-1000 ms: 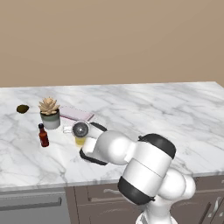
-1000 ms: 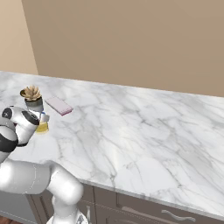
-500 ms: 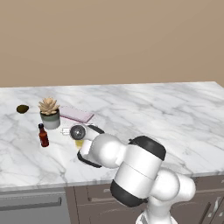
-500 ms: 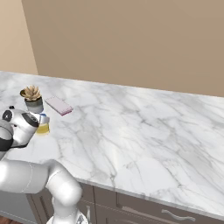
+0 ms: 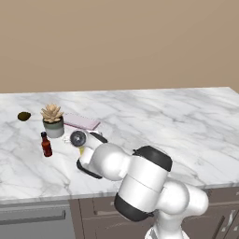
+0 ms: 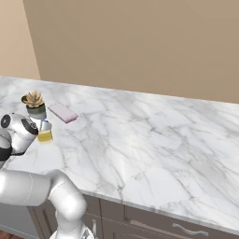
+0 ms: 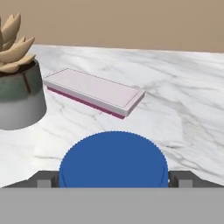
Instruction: Move the condiment bottle and mayonnaise from the cabinet to the dining counter.
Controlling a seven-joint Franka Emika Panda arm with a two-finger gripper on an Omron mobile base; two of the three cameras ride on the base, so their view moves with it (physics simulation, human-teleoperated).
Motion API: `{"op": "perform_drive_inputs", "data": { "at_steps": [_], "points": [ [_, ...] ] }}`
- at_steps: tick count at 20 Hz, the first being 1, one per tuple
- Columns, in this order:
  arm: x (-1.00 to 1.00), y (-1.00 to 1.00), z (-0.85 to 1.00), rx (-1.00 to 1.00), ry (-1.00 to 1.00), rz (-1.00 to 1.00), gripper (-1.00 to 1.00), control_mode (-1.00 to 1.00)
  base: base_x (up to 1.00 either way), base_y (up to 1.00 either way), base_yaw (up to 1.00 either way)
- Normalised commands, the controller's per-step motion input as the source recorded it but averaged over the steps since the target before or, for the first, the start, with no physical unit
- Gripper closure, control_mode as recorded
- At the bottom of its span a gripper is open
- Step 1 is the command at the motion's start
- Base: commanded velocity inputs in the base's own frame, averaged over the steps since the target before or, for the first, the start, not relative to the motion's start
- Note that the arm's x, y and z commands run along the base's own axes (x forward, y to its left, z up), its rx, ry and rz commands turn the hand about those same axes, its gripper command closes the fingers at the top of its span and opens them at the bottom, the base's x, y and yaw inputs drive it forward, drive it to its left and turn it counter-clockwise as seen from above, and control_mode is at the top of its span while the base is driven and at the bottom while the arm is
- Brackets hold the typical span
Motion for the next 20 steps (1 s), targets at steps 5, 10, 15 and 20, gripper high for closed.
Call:
{"op": "perform_drive_inputs", "data": {
  "at_steps": [5,10,15,20],
  "points": [
    [-0.29,0.0,-0.33,0.0,0.0,-0.03,-1.0,-1.0,0.0,0.0,0.0],
    [-0.84,-0.2,-0.12,0.02,-0.03,-0.03,-1.0,-1.0,0.0,0.0,0.0],
    [-0.83,-0.1,0.04,0.06,-0.06,-0.01,-1.0,-1.0,0.0,0.0,0.0],
    [-0.35,0.0,0.16,0.04,-0.06,-0.02,-1.0,-1.0,0.0,0.0,0.0]
  ]
}}
